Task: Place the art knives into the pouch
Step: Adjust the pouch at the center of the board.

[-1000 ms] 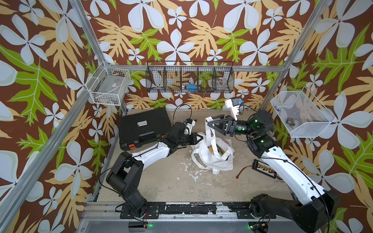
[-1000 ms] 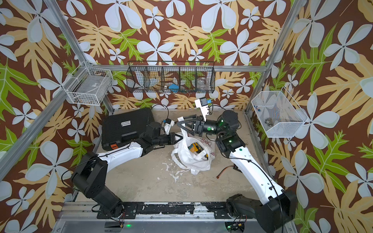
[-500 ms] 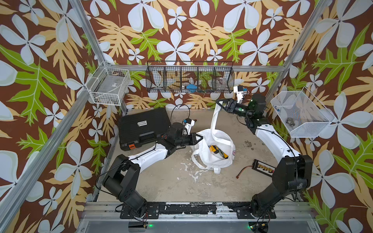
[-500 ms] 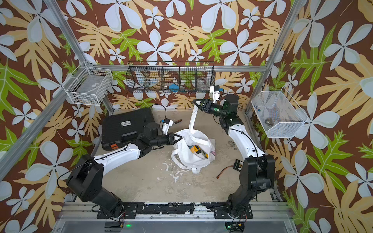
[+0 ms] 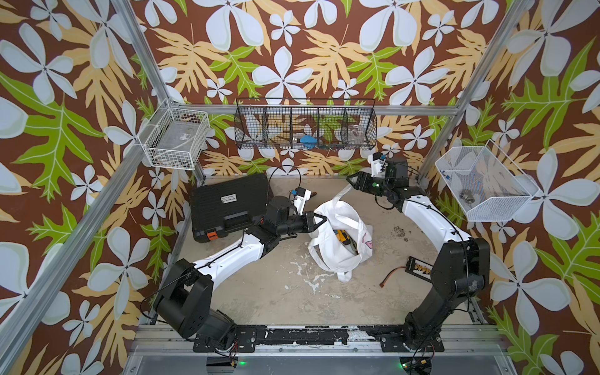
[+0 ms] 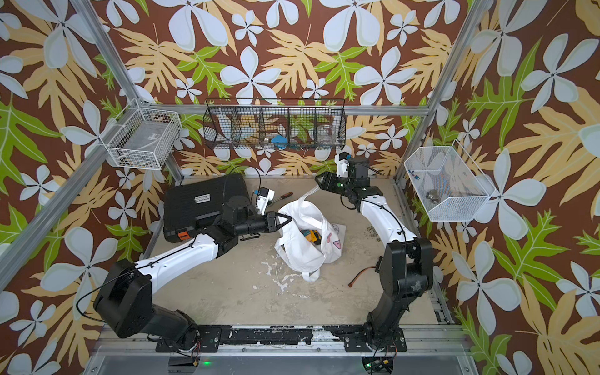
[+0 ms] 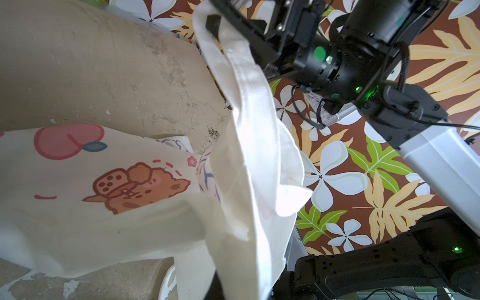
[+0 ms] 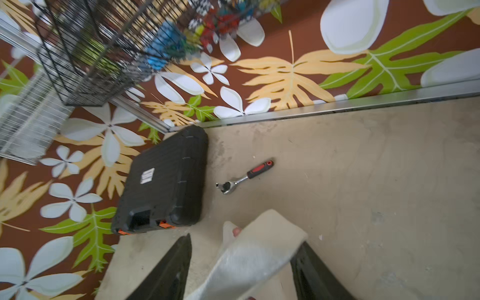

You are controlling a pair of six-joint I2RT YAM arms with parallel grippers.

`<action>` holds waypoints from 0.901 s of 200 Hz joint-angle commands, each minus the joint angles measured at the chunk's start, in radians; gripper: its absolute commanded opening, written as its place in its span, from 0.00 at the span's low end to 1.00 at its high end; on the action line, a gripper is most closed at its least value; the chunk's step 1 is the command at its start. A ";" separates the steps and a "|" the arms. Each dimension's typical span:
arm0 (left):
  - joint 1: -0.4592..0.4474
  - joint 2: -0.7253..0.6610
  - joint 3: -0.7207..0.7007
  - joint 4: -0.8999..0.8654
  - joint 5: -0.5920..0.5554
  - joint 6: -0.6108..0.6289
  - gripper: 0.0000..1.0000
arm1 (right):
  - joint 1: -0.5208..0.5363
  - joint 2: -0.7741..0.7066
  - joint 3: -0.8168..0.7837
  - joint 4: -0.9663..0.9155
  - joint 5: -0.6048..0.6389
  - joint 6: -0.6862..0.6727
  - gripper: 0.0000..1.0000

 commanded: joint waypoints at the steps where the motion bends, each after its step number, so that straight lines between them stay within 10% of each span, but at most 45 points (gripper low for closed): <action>1: 0.002 -0.019 0.021 0.042 0.011 -0.019 0.00 | 0.019 0.001 -0.035 -0.083 0.170 -0.074 0.64; 85: -0.021 -0.140 0.062 -0.084 -0.076 -0.003 0.00 | 0.097 -0.036 -0.148 -0.099 0.296 -0.119 0.63; 180: -0.016 0.196 0.184 -0.077 -0.067 0.014 0.00 | 0.140 -0.329 -0.285 -0.174 0.580 -0.146 0.67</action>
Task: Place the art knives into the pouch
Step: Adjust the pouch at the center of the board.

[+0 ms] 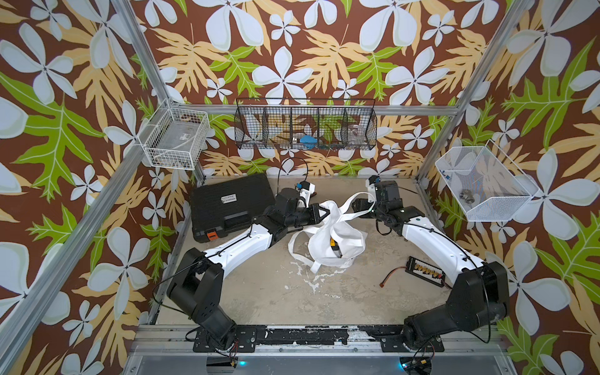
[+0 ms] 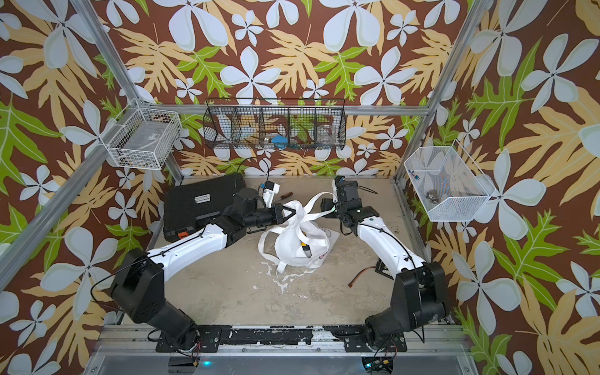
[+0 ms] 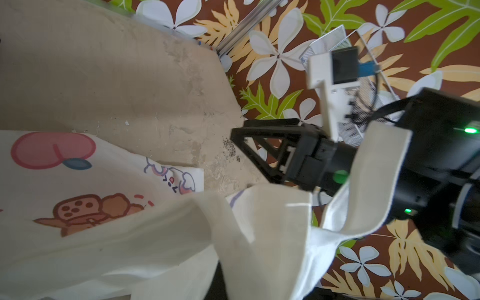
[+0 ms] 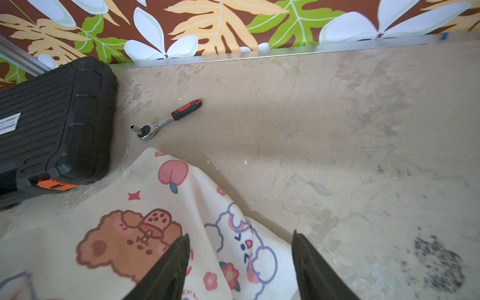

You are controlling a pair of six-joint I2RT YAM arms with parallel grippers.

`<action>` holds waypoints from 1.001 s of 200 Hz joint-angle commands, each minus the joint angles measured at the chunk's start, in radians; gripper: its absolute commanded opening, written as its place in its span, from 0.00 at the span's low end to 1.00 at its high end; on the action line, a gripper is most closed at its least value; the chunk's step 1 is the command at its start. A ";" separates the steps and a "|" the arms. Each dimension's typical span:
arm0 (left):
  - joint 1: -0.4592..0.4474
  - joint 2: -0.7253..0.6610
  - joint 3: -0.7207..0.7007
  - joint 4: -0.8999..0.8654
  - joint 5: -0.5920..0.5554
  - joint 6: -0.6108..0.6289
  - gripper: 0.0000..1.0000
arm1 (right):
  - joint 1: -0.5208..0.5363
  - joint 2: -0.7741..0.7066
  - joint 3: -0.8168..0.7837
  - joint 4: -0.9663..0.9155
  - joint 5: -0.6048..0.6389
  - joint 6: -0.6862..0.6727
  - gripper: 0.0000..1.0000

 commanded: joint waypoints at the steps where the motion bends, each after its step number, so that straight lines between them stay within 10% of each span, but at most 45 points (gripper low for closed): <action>1: 0.004 0.022 0.012 0.030 0.017 0.021 0.00 | 0.024 -0.051 -0.002 -0.038 0.170 -0.019 0.67; 91: 0.017 0.065 -0.024 0.053 0.031 0.019 0.00 | 0.015 0.158 0.142 -0.133 0.417 0.004 0.69; 141: 0.036 0.198 0.010 0.084 0.062 -0.003 0.00 | 0.022 0.025 0.085 -0.109 0.517 -0.001 0.71; 200: 0.040 0.233 0.034 0.091 0.065 -0.002 0.00 | 0.133 -0.159 0.035 -0.140 0.327 -0.028 0.73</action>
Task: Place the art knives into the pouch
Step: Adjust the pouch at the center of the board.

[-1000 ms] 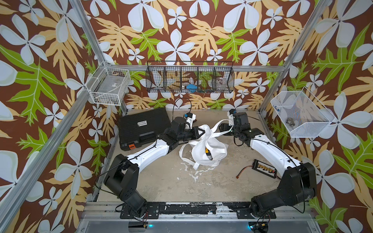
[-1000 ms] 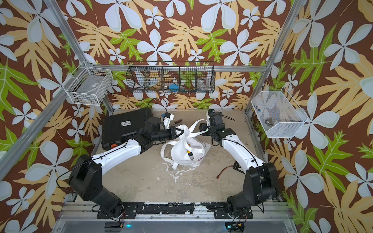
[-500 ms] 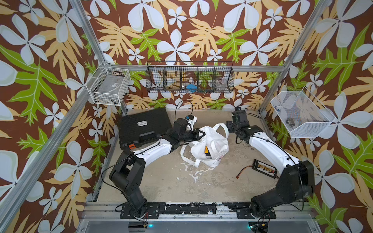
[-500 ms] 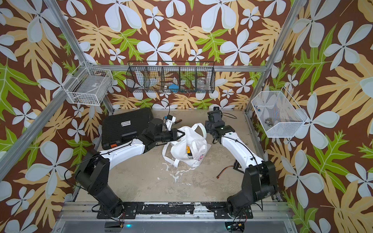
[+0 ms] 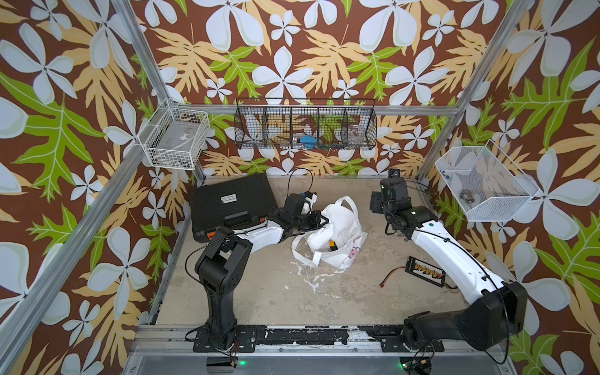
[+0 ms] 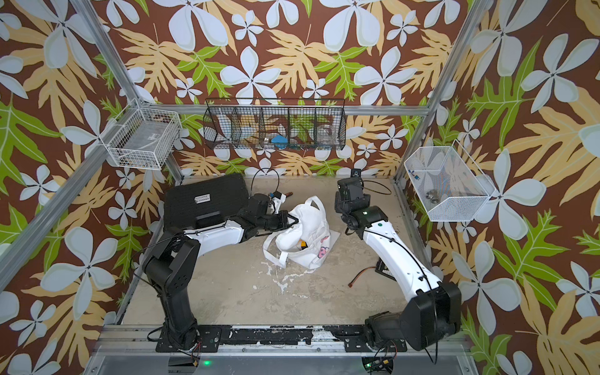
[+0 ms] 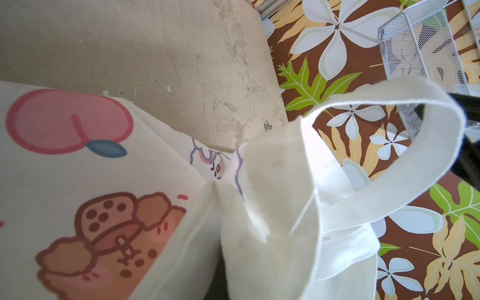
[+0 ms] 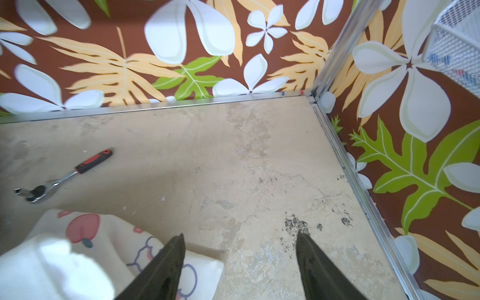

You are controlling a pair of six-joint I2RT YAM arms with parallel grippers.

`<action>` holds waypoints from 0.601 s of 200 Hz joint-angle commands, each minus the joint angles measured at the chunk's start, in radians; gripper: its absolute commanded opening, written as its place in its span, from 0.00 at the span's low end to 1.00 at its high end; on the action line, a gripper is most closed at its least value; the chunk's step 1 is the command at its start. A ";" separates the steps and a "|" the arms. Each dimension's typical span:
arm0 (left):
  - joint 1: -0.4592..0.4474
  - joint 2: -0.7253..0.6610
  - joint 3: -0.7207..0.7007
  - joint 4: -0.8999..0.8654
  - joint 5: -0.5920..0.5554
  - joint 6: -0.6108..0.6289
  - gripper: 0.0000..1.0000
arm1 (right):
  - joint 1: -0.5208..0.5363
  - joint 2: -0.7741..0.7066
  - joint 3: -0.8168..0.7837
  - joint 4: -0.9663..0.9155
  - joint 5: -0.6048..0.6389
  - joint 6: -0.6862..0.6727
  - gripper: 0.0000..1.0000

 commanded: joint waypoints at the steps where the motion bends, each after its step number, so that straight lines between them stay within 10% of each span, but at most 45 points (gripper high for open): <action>1: 0.004 0.001 0.010 0.022 0.014 0.001 0.00 | 0.066 -0.037 -0.022 -0.021 -0.079 -0.010 0.73; 120: 0.008 -0.043 -0.016 0.039 0.034 -0.007 0.00 | 0.243 0.153 0.030 -0.099 0.225 -0.015 0.76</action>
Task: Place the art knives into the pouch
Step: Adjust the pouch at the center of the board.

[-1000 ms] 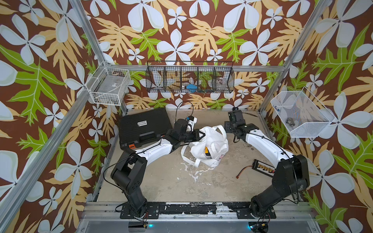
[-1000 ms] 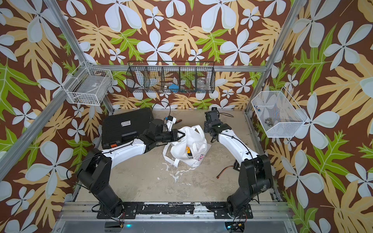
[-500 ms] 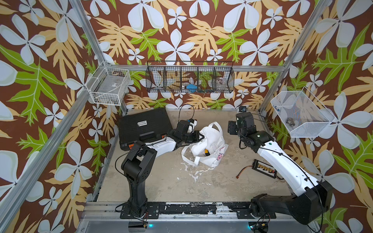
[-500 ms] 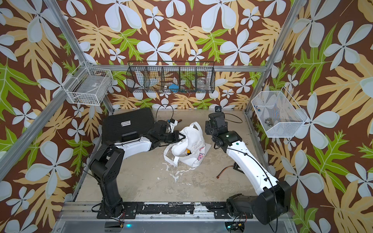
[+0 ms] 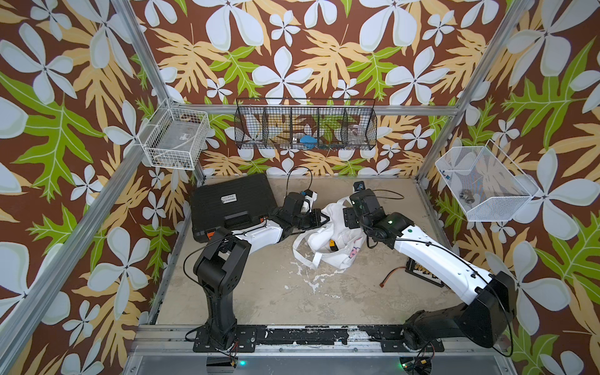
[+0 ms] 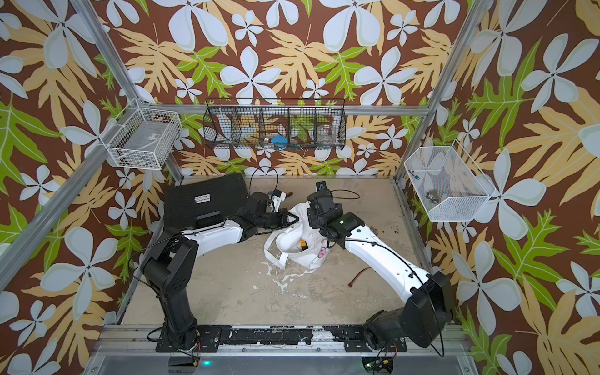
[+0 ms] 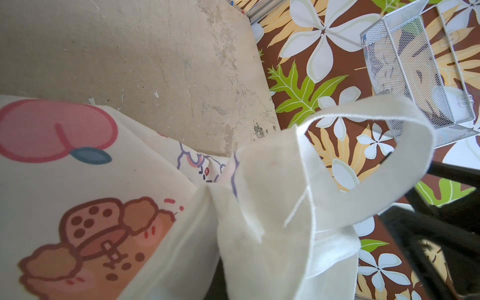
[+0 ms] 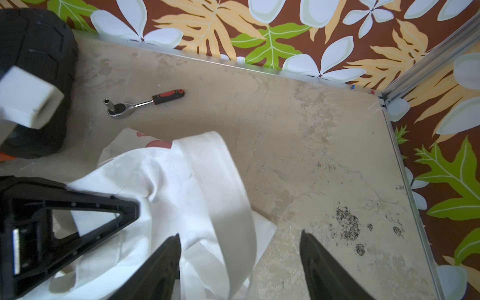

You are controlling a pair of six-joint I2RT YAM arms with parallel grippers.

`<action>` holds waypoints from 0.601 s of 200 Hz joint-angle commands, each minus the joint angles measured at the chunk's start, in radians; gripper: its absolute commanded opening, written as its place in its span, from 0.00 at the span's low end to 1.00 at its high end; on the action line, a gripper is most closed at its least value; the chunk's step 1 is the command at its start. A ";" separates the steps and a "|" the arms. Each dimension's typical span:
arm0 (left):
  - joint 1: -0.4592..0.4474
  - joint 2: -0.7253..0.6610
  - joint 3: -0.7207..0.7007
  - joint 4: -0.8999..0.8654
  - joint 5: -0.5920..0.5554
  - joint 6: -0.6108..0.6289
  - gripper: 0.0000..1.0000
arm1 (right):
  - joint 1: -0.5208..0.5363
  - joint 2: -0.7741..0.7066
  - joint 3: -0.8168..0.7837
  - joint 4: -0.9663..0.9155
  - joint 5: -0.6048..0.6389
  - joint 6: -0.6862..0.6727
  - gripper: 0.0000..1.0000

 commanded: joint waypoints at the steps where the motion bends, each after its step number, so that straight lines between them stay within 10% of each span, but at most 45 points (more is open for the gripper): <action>1: 0.003 -0.020 -0.011 0.021 0.010 0.006 0.00 | 0.001 0.037 0.023 -0.036 0.159 -0.011 0.77; 120: 0.035 -0.123 -0.131 0.062 0.016 -0.005 0.00 | -0.123 0.041 0.223 -0.121 0.545 -0.107 0.77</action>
